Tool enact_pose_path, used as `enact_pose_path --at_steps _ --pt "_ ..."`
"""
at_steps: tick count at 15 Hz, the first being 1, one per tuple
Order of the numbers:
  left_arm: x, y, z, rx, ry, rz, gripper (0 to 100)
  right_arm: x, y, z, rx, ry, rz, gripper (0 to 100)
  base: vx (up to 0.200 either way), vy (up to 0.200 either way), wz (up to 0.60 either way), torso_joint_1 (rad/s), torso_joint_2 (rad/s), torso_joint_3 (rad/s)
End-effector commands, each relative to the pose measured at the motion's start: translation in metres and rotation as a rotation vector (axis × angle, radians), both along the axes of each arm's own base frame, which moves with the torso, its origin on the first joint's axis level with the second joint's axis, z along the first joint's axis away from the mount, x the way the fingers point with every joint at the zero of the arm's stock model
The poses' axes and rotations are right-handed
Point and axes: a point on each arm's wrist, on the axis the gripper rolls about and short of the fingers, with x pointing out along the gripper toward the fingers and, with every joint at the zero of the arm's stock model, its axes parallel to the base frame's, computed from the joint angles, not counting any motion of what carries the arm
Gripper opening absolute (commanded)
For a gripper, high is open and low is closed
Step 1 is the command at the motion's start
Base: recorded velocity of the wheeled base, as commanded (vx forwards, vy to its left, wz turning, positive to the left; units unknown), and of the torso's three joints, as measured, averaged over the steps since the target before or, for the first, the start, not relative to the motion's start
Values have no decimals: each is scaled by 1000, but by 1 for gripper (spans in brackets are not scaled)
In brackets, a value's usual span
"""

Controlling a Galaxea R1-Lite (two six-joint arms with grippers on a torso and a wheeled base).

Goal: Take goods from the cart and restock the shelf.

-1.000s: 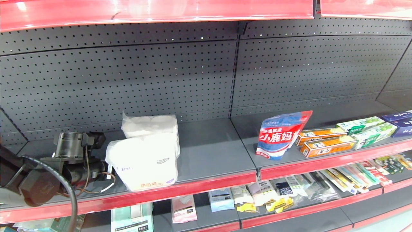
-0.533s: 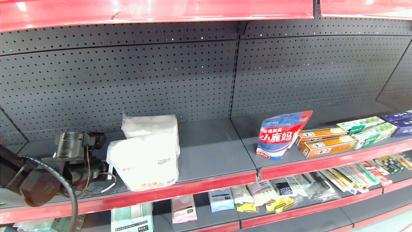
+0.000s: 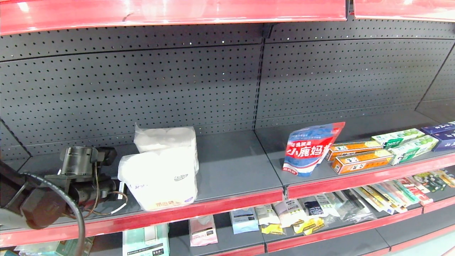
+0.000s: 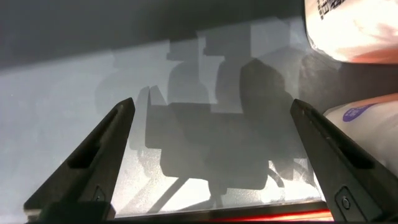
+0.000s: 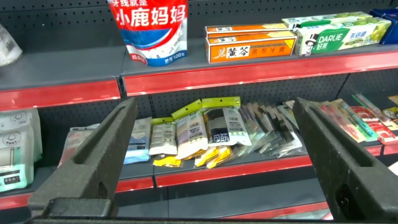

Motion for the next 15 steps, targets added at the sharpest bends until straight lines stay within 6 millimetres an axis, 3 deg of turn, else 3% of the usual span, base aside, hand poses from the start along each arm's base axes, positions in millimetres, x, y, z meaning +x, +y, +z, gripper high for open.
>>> enact_pose_path --at_steps 1,4,6,9,10,12,15 --pt "-3 19 15 53 -47 28 100 0 0 0 0 1 1 100 0 0 0 0 0 0" --pt "-21 52 54 231 -148 -23 100 0 0 0 0 1 1 100 0 0 0 0 0 0" --pt "-43 52 83 240 -262 -78 100 0 0 0 0 1 1 100 0 0 0 0 0 0" --pt "-113 37 130 190 -382 -92 100 0 0 0 0 1 1 100 0 0 0 0 0 0" --pt "-159 27 143 97 -430 -95 100 0 0 0 0 1 1 100 0 0 0 0 0 0" --pt "-230 10 140 -2 -475 -163 100 0 0 0 0 1 1 100 0 0 0 0 0 0" --pt "-285 -2 105 -14 -567 -233 100 0 0 0 0 1 1 100 0 0 0 0 0 0"
